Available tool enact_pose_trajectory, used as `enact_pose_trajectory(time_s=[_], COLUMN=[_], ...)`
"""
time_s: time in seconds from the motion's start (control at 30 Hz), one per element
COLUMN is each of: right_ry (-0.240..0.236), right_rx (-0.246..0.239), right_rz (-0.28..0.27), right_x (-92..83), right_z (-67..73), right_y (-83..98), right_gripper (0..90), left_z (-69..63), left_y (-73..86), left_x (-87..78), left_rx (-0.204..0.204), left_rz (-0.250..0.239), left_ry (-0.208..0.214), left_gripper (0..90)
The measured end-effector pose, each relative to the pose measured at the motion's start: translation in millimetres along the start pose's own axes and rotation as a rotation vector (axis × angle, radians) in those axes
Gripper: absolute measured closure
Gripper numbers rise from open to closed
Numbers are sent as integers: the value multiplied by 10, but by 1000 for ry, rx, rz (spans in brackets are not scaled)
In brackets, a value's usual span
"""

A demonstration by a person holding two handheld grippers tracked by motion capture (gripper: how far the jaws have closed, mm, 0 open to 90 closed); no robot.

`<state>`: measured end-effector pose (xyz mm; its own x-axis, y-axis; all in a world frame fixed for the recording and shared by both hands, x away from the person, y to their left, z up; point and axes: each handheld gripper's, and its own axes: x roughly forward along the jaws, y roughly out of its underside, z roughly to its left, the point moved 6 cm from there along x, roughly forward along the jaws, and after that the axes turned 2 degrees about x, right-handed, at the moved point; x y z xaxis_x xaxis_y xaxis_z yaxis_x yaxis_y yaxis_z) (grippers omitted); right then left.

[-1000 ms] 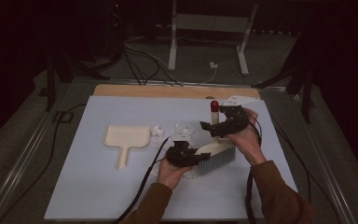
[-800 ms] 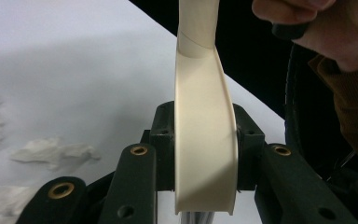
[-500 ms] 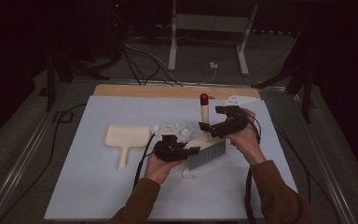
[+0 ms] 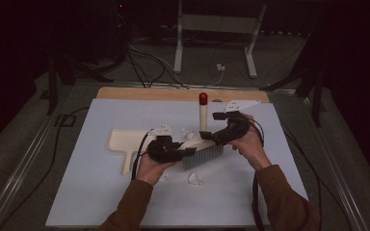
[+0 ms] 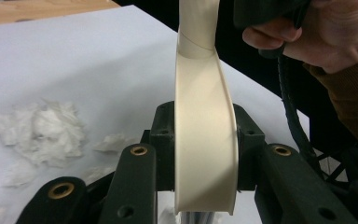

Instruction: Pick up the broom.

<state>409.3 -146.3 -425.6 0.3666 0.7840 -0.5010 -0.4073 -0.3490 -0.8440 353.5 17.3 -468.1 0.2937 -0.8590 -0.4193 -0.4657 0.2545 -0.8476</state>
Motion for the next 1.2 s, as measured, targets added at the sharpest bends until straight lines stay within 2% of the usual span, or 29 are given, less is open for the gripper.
enact_pose_trajectory(time_s=[0.07, 0.17, 0.43, 0.67, 0.73, 0.83, 0.87, 0.9, 0.93, 0.97, 1.0, 1.03, 1.07, 1.13, 1.2], right_ry=[-18, -34, -62, -68, -80, -128, -149, -177, -203, -229, -253, -253, -270, -289, -296], right_rx=[10, 6, -16, -49, -52, -62, -66, -72, -77, -81, -87, -87, -97, -116, -125], right_rz=[52, 90, 134, 170, 185, 218, 223, 230, 232, 233, 235, 235, 240, 260, 267], right_x=[53, 106, 188, 287, 322, 378, 384, 383, 379, 370, 359, 359, 344, 331, 325], right_z=[3, 11, 64, 100, 107, 143, 157, 171, 184, 196, 209, 209, 221, 239, 244], right_y=[37, 77, 107, 126, 140, 182, 192, 205, 214, 223, 233, 233, 242, 269, 281], right_gripper=[16, 22, 69, 63, 60, 63, 86, 122, 122, 219, 269, 269, 329, 374, 387], left_z=[35, 94, 204, 202, 190, 172, 155, 150, 150, 146, 145, 147, 150, 152, 154], left_y=[-2, 2, 13, 31, 34, 43, 47, 48, 48, 50, 52, 55, 59, 65, 74], left_x=[-52, -125, -265, -307, -311, -313, -316, -321, -321, -324, -328, -328, -328, -329, -327], left_rx=[-1, 3, 5, 32, 39, 50, 54, 59, 59, 62, 63, 61, 60, 59, 56], left_rz=[-5, -3, -4, 7, 9, 14, 16, 18, 18, 18, 18, 16, 17, 12, 11], left_ry=[1, -5, 2, 32, 44, 59, 76, 81, 81, 85, 90, 93, 96, 111, 125], left_gripper=[697, 697, 697, 696, 697, 696, 697, 697, 697, 697, 696, 696, 696, 695, 695])
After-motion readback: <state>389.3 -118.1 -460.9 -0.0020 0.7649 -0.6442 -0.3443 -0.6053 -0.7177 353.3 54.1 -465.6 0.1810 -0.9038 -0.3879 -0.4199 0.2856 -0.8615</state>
